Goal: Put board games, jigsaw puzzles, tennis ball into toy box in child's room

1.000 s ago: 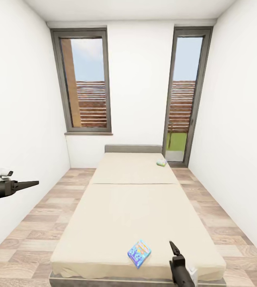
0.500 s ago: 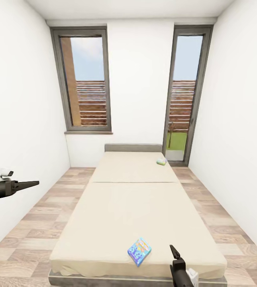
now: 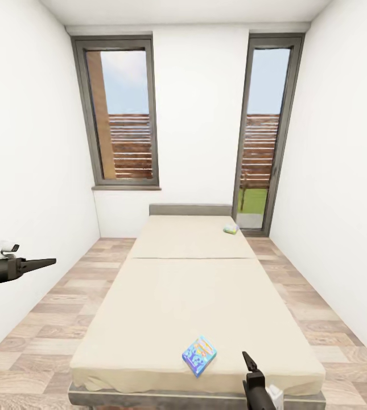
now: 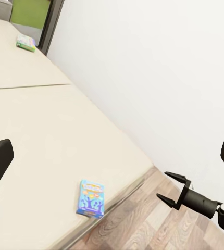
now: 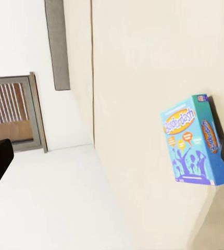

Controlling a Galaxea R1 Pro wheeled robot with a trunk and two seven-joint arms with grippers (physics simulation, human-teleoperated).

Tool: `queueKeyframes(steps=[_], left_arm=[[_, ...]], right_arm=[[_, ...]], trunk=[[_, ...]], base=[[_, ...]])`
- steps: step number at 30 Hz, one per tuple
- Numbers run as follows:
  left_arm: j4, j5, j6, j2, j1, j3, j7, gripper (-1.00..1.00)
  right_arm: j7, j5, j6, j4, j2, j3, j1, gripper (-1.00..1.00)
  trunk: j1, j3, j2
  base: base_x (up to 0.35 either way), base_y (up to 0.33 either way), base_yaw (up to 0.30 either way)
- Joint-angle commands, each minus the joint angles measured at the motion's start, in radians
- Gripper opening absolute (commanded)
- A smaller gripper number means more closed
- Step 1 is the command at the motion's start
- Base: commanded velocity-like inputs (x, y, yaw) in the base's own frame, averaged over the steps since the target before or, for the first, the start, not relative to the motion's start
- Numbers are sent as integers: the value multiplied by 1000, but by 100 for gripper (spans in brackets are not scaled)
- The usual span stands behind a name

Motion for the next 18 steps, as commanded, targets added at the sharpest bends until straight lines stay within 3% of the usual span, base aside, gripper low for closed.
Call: queueKeyframes(steps=[1, 9, 18], left_arm=[[0, 0, 11, 0, -1, 0, -4, 100], [0, 1, 20, 6, -1, 2, -4, 100], [0, 0, 96, 13, -1, 3, -4, 100]], right_arm=[[4, -6, 8, 6, 1, -5, -1, 100], [3, 6, 8, 17, 1, -5, -2, 100], [3, 10, 9, 18, 1, -5, -2, 100]], trunk=[[4, -4, -8], [35, -29, -64], [69, -58, -127]], base=[[0, 0, 0], [0, 0, 0], [0, 0, 0]])
